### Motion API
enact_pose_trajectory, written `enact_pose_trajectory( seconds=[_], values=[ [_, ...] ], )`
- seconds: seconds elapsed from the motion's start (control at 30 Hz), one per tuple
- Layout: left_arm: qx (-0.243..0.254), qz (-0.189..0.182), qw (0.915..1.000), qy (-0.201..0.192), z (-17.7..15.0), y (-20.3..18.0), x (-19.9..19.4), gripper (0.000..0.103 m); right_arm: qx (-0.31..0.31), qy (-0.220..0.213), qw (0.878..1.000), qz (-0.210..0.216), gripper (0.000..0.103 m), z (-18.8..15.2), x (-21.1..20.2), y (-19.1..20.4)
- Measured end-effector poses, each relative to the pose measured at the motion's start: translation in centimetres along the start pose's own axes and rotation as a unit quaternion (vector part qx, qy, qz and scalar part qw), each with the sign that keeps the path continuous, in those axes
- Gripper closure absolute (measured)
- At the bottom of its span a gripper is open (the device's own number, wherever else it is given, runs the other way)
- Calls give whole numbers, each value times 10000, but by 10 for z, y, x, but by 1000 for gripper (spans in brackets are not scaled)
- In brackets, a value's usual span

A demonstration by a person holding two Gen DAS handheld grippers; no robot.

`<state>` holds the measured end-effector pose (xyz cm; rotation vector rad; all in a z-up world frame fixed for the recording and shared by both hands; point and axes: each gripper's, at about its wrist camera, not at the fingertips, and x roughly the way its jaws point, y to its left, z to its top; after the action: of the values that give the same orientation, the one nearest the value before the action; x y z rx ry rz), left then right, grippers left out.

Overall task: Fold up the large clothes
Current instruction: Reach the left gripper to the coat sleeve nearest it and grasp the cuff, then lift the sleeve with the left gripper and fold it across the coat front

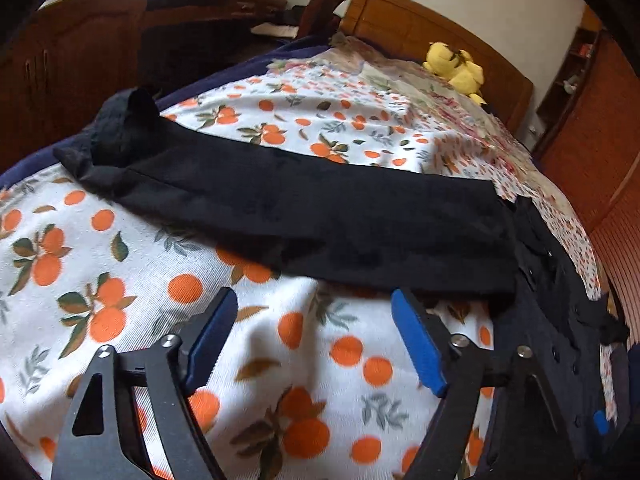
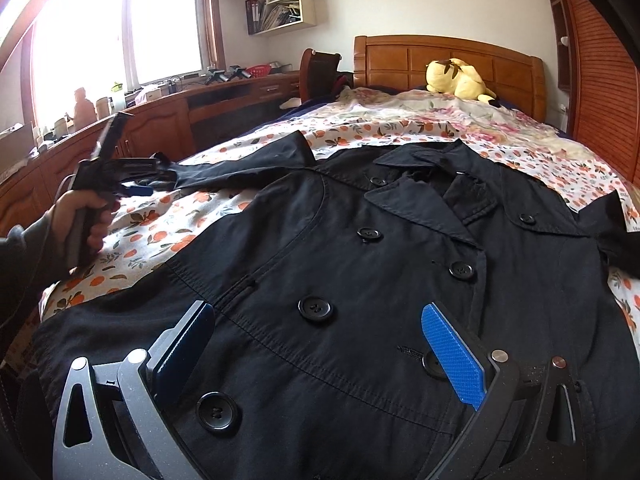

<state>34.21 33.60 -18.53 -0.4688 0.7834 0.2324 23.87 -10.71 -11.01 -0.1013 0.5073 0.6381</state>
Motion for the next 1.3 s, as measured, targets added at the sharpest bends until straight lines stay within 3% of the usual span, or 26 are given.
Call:
enact_pose_trajectory(
  seconds=[0.13,0.2,0.27,0.33,0.37,0.4,0.5,0.57,0.8,1.07,1.3],
  values=[
    [-660,23,9977,128,18,21,20,41,14,0,10000,20,0,0,1,-1],
    [-832,59,9963,204,24,27,28,51,25,-9,10000,32,0,0,1,-1],
    [-896,67,9957,212,28,31,33,54,35,-17,10000,47,0,0,0,-3],
    [-947,107,9952,208,31,32,35,68,42,-28,10000,51,0,-1,0,-3],
    [-950,125,9952,208,33,32,36,87,42,-32,10000,52,0,-1,0,-3],
    [-880,112,9958,245,35,30,37,97,43,-29,10000,51,0,-1,1,-2],
    [-278,623,9976,141,39,5,26,100,38,-26,10000,51,0,-1,1,-3],
    [61,772,9970,-13,42,-16,11,100,30,-25,10000,38,0,-1,1,-2],
    [973,512,9923,-574,49,-111,-65,100,83,-155,9998,-8,0,-2,-7,-4],
    [1527,197,9845,-841,41,-198,-108,100,-11,-183,9997,-182,0,-6,-35,-11],
    [2214,-150,9697,-1024,-4,-257,-140,100,76,-182,9992,-340,0,-14,-57,-28]
  ],
)
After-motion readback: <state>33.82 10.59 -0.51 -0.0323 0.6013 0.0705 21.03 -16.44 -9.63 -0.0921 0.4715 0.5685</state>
